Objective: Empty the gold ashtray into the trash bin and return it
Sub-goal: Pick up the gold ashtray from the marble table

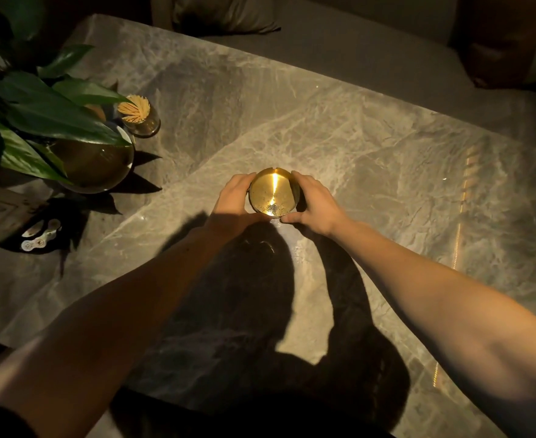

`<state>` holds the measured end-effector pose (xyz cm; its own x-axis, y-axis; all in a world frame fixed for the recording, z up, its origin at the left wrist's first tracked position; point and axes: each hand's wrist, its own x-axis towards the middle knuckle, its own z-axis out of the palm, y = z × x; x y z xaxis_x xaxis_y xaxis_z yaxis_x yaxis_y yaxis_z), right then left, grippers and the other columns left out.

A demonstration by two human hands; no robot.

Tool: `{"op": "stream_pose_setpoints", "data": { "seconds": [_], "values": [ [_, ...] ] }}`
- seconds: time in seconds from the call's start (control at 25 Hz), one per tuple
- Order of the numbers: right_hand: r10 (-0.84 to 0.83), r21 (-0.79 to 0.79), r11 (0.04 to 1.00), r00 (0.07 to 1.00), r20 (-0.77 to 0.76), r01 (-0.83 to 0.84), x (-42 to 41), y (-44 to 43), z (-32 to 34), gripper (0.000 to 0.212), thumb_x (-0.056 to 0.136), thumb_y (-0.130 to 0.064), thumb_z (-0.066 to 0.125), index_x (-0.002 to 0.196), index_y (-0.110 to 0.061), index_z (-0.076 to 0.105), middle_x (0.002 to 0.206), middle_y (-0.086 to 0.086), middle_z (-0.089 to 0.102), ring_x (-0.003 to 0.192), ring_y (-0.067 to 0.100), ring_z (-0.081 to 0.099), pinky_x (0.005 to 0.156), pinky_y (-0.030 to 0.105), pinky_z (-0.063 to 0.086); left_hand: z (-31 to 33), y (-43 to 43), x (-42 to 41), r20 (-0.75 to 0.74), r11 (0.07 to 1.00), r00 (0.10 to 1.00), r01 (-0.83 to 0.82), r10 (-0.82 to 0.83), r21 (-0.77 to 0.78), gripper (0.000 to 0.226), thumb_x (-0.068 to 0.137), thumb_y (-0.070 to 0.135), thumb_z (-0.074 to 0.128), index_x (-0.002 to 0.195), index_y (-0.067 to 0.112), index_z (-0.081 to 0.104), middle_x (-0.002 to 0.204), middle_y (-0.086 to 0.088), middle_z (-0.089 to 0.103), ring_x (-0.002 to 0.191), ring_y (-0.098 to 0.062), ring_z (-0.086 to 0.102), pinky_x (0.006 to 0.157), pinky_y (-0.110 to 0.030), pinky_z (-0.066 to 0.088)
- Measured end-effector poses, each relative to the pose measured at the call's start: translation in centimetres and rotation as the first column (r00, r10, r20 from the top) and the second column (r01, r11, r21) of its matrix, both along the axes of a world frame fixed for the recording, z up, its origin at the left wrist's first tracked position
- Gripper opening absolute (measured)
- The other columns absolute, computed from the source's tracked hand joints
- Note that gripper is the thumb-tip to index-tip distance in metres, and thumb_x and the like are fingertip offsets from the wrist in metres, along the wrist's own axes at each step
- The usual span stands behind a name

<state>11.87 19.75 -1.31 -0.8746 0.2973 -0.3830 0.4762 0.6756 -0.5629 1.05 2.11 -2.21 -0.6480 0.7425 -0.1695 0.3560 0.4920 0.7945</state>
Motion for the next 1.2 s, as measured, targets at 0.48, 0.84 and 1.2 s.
{"op": "stream_pose_setpoints", "data": {
  "seconds": [0.48,0.84,1.2],
  "values": [
    [-0.168,-0.137,0.98,0.963,-0.211,0.141,6.6,0.7,4.8,0.1,0.058,-0.038,0.09,0.141,-0.016,0.039,0.138,0.006,0.049,0.125,0.021,0.048,0.106,0.041,0.042,5.6,0.6,5.6,0.07,0.992,0.997,-0.04,0.032,0.118,0.092,0.064,0.02,0.089,0.143,0.016,0.043,0.133,0.009,0.047,0.111,0.003,0.05,0.089,0.004,0.036],
    [-0.25,-0.194,0.961,0.925,-0.288,0.199,16.2,2.7,10.4,0.092,0.059,-0.035,0.09,0.136,-0.017,0.041,0.131,0.0,0.054,0.113,0.015,0.053,0.094,0.036,0.048,10.0,3.2,13.4,0.098,0.974,0.994,0.032,-0.055,0.225,0.104,0.061,0.027,0.09,0.149,0.023,0.034,0.146,0.004,0.046,0.133,-0.006,0.045,0.111,-0.025,0.039],
    [-0.354,-0.29,0.918,0.886,-0.298,0.269,29.6,8.6,13.4,0.097,0.054,-0.028,0.093,0.139,-0.02,0.047,0.124,0.006,0.052,0.103,0.021,0.059,0.093,0.038,0.053,12.4,9.0,24.7,0.228,0.94,0.954,0.117,-0.197,0.321,0.101,0.063,0.014,0.089,0.148,0.013,0.035,0.143,0.005,0.048,0.134,-0.002,0.045,0.11,-0.015,0.037]
  ]
}}
